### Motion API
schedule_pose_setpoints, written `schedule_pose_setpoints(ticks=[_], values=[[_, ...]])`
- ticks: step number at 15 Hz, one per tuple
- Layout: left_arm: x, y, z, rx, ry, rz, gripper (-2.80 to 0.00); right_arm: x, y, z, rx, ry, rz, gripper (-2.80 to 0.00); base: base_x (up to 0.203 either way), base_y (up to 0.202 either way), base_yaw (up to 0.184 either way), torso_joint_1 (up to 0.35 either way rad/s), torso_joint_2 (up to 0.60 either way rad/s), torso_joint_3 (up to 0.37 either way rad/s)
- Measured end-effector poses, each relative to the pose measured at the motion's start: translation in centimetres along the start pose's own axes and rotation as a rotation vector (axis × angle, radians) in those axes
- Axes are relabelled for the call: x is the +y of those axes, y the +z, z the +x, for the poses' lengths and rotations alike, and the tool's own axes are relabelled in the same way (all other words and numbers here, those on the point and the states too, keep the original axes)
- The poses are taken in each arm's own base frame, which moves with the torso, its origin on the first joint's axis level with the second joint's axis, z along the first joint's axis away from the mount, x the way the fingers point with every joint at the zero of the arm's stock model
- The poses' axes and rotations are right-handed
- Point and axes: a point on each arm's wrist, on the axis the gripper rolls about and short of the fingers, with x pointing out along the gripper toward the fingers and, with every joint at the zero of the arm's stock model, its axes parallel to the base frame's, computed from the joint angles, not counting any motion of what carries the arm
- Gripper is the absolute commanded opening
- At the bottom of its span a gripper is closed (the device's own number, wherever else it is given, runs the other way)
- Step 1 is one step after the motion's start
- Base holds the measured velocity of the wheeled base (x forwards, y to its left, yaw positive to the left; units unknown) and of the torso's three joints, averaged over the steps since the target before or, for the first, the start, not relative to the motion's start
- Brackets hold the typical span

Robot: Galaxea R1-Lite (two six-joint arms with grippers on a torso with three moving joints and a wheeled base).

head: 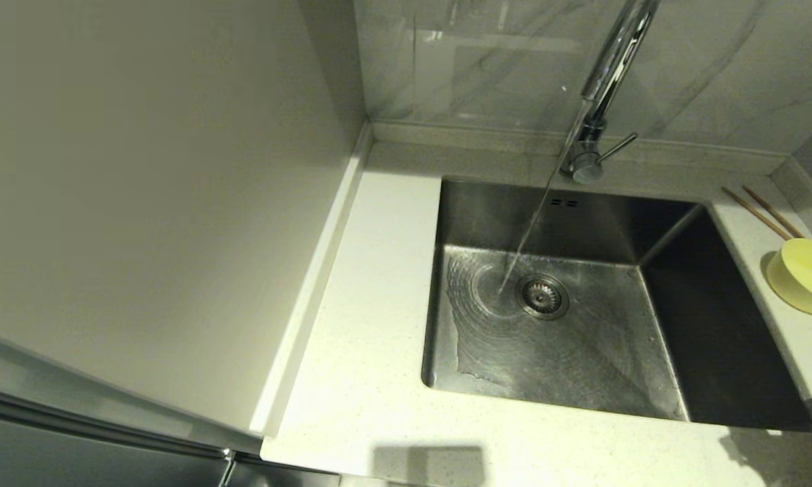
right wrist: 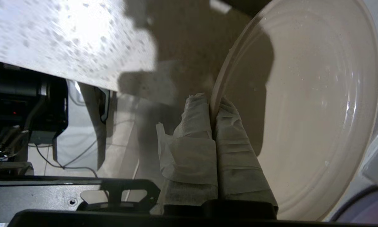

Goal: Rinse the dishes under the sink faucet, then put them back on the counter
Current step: Place the plate on the table

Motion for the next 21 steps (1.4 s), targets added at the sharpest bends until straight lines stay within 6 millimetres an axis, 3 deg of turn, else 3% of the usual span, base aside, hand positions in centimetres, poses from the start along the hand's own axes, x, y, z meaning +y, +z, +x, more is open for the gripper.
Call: schedule_pose_setpoints(ticks=[6,7,14,21], values=[[0.0,0.0,0.0,0.0,0.0,0.0,-2.8,0.2,-0.8,1.0,0.075,-0.033,0.007,-2.8,0.0,0.0,0.0,0.0,0.0,0.0],[0.0,0.0,0.0,0.0,0.001,0.0,-2.8,0.1,-0.6,1.3,0.074,-0.05,0.009,0.0,0.0,0.0,0.0,0.0,0.0,0.0],[0.0,0.0,0.0,0.0,0.001,0.0,-2.8,-0.1,0.2,2.1,0.046,-0.066,0.074,0.0,0.0,0.0,0.0,0.0,0.0,0.0],[0.0,0.0,0.0,0.0,0.001,0.0,-2.8,-0.9,1.7,0.0,-0.153,-0.125,0.107,0.0,0.0,0.0,0.0,0.0,0.0,0.0]])
